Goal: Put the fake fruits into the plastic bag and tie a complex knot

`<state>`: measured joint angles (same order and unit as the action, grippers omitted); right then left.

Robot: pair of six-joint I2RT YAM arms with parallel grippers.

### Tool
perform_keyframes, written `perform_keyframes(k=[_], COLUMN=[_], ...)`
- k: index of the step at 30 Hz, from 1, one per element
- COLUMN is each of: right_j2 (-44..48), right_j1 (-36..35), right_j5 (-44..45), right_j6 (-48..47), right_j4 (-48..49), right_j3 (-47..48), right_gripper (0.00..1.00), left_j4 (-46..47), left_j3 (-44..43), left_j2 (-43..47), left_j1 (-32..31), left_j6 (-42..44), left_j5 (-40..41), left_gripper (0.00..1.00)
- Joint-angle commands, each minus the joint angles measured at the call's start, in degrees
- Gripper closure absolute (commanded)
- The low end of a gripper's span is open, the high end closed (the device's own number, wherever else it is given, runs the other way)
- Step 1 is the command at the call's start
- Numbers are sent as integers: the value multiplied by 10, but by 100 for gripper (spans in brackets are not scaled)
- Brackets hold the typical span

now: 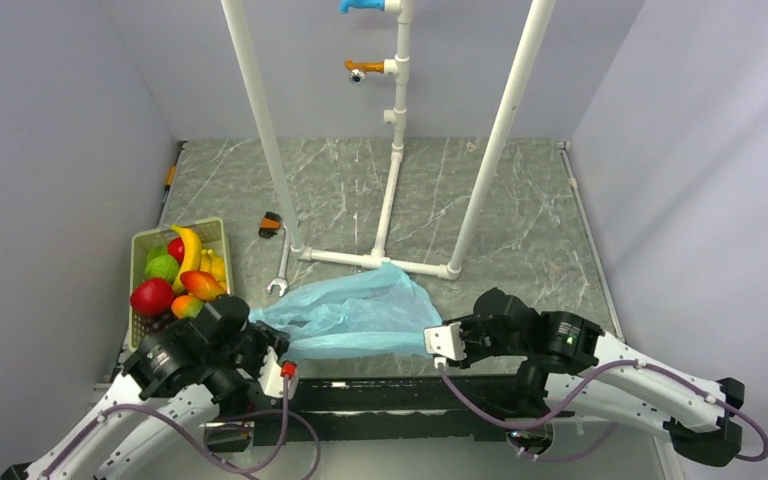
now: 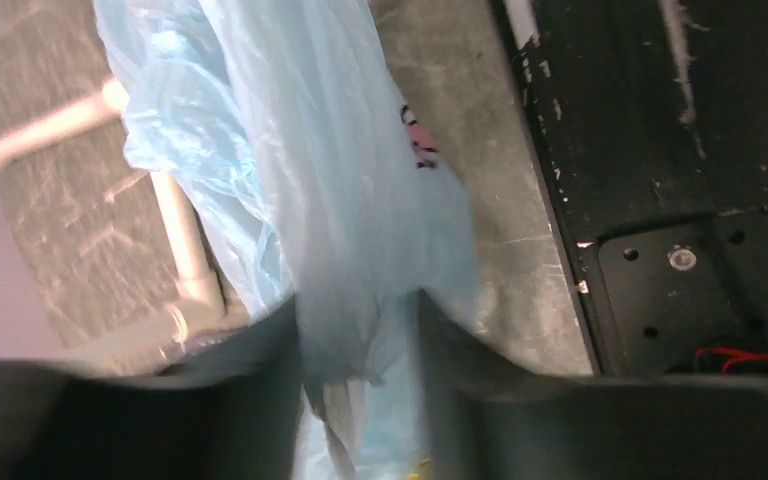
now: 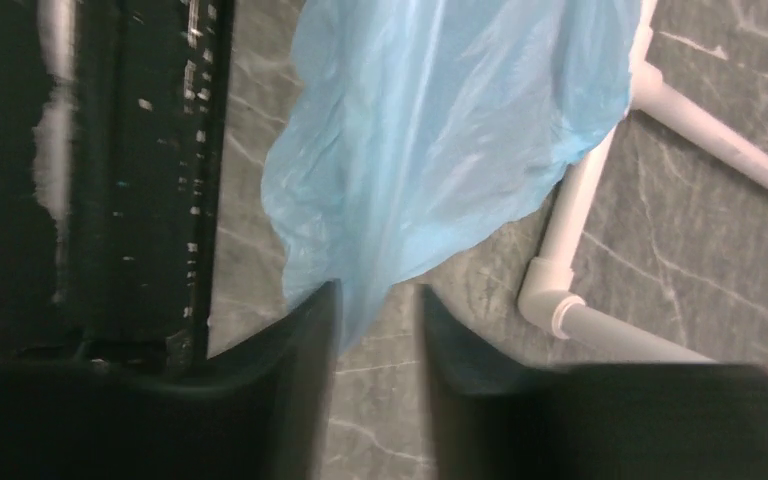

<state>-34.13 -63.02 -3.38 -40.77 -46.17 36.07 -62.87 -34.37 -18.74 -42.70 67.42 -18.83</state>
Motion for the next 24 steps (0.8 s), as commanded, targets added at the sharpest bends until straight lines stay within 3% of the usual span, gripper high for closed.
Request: perform_keyframes(k=[1,2,3,4,8,11,14,18,24], right_j2=[-49,-68,-91,-100,-137,-165,-202,-245,-226], right_j1=[5,5,5,5,5,5,4,-4,1], right_j5=[-121,-133,-137,-135,-122,-101,-121,-148,-84], right_j6=[-27,-22,-9,7,45,53,56,73,53], right_j4=[-85,-83,-76,-61,-2,53,111,184,239], right_j3=[112,153,180,205,251,232,212,198,109], right_gripper=[39,22,16,13,12,19,23,22,23], left_j4=[-36,-48,-64,-71,-63,-1,50,96,162], left_j3=[-88,-130,-159,-186,-241,-206,-165,-160,-193], left_j2=[-111,-139,-162,-176,-188,-181,-220,-318,-458], left_j1=[5,5,5,4,9,28,88,194,217], left_j6=[5,-4,-13,-35,-133,-210,-251,-286,-346], left_j5=[-112,-124,-133,-137,-123,-69,-55,-93,-141], left_gripper=[39,29,16,13,10,4,3,6,12])
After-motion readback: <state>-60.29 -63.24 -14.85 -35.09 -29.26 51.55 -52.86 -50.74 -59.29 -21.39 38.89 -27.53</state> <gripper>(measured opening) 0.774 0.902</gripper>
